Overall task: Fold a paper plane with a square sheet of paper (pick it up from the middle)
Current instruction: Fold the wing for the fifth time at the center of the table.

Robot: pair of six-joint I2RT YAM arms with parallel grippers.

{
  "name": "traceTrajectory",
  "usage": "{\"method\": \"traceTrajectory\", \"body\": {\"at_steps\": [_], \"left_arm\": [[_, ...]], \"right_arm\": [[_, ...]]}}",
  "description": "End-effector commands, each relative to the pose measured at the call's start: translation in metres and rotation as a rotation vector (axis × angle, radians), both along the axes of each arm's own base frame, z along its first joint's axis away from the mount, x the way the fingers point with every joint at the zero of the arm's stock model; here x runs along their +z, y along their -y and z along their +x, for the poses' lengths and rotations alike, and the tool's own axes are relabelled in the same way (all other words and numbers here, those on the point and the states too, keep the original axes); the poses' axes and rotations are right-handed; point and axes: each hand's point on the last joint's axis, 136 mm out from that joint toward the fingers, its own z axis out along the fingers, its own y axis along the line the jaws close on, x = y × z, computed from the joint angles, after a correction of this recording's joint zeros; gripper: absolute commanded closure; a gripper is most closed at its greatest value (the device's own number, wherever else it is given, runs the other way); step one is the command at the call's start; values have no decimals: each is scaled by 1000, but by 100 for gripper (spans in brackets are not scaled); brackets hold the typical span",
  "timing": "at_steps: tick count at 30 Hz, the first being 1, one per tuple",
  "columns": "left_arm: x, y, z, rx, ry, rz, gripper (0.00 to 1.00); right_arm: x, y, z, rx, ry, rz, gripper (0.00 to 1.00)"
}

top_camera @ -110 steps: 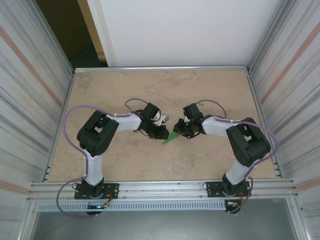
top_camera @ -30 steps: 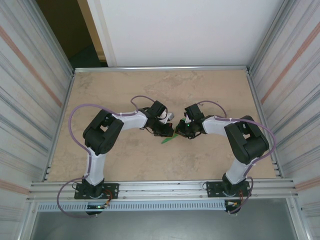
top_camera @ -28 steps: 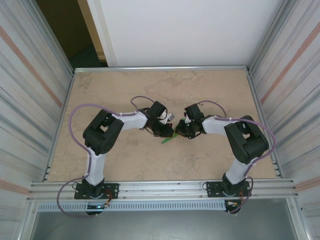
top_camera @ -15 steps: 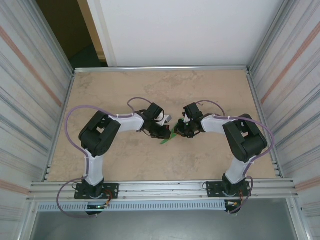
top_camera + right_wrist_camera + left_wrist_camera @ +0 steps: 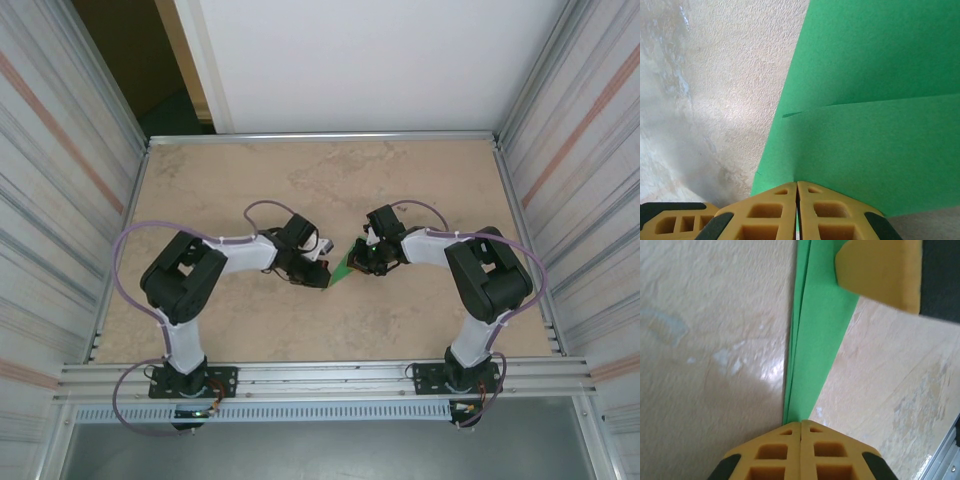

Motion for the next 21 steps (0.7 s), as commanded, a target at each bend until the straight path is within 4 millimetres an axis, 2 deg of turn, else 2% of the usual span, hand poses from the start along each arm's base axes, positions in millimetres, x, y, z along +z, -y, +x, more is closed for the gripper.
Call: {"method": "traceTrajectory", "body": {"at_steps": [1,5,9,11,15,21], "left_arm": [[-24,-48,-42,1,-141,169,96],[3,-43,-38,3,-91,111,95],[47,-28,-17,26,33,10,95],[57,-20,-5,69,65,-37,95],[56,3,9,107,41,-131,96],[38,27,22,94,-4,-133,98]], "right_arm": [[-52,44,-35,-27,-151,-223,91],[-47,36,-35,4,-131,-206,91],[-38,20,-35,51,-101,-183,91],[-33,11,-35,70,-87,-162,91],[-27,1,-36,77,-77,-123,91],[-16,-7,-32,81,-56,-76,91]]}}
